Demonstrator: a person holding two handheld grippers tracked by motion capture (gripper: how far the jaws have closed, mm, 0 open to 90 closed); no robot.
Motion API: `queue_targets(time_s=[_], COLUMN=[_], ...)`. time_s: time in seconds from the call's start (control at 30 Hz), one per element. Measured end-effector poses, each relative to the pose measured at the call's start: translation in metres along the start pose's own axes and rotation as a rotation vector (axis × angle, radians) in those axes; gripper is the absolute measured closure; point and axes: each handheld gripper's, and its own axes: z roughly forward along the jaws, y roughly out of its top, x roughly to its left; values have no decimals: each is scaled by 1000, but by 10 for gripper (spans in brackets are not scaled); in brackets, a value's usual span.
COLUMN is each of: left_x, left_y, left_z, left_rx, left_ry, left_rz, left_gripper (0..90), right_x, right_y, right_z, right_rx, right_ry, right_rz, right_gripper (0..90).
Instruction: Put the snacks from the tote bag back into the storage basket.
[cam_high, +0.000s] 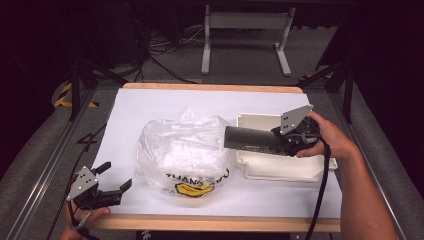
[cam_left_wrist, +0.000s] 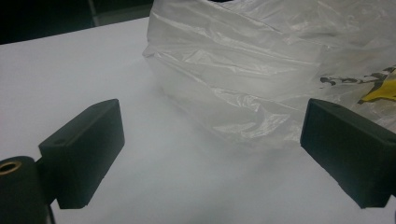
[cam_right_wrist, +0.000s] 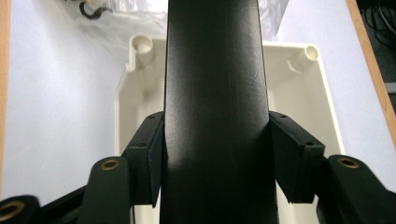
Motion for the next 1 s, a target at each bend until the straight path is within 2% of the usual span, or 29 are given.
queue_targets(time_s=[0.23,0.53,0.77,1.0], left_x=[0,0,-1,-1], left_y=[0,1,1,1], left_z=[1,0,1,1], left_rx=[0,5,8,10], left_ry=[-12,-7,-8,-13], left_rz=[-2,1,2,0], left_gripper=[72,72,72,72], right_x=[0,0,-2,-6], right_y=[-18,-34,-46,-52], right_z=[-9,-16,-17,-10], right_rx=[13,34,43,70], right_ry=[-11,-19,-25,-7], right_rz=[34,54,76,88], right_gripper=[427,428,428,427])
